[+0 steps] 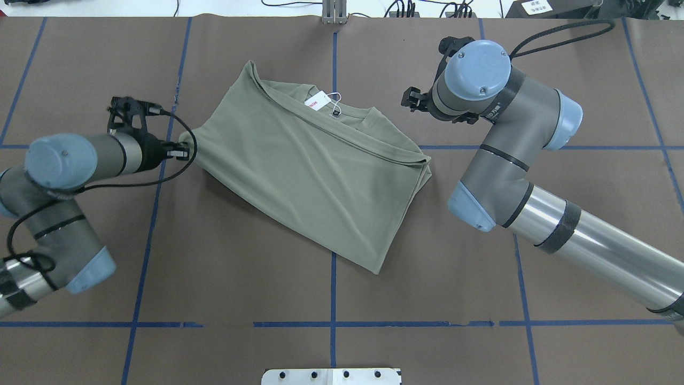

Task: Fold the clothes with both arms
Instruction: 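Grasp the folded edge with the left gripper and fold it across the shirt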

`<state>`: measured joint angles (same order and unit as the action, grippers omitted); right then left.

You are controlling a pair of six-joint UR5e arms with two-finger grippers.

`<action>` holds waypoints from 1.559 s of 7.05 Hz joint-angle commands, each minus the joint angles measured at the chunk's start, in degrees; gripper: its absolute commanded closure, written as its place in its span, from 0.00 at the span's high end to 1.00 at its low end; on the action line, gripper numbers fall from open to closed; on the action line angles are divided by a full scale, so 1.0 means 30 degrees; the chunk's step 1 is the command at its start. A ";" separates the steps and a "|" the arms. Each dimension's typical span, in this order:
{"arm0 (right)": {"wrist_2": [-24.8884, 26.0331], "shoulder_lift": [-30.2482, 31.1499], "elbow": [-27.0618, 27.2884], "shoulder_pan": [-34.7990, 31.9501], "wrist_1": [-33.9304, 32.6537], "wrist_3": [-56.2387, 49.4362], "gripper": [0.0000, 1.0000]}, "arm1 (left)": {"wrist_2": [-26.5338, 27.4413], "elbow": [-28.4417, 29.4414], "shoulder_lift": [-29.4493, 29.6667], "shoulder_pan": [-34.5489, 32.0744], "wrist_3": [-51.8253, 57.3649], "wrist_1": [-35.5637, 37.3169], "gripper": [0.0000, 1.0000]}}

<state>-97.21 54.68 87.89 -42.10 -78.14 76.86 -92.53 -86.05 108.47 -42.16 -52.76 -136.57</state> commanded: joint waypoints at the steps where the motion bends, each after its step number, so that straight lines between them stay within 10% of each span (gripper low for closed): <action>1: 0.0001 -0.0149 0.0117 0.0322 0.0000 0.0393 1.00 | 0.0022 0.5920 0.4256 -0.2345 0.2019 0.0495 0.00; 4: 0.0001 -0.0149 0.0672 0.0586 0.0000 0.0395 1.00 | 0.0169 1.1857 0.8314 -0.3434 0.3460 -0.0552 0.00; 6: 0.0350 -0.0846 0.0413 0.1402 0.0116 0.2083 1.00 | -0.0093 1.0705 0.7355 -0.3613 0.4080 -0.1636 0.99; 8: 0.2365 -0.1958 -0.0810 0.2456 0.1282 0.3906 0.97 | -0.4000 0.7076 0.5309 -0.3701 0.3788 -0.1760 1.00; 11: 0.3808 -0.3607 -0.4276 0.3660 0.2520 0.3881 0.75 | -0.4079 0.6270 0.4887 -0.3438 0.2674 -0.1849 1.00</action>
<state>-86.99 44.71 77.56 -32.54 -71.45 88.52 -104.42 -66.60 123.45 -52.84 -44.05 -141.99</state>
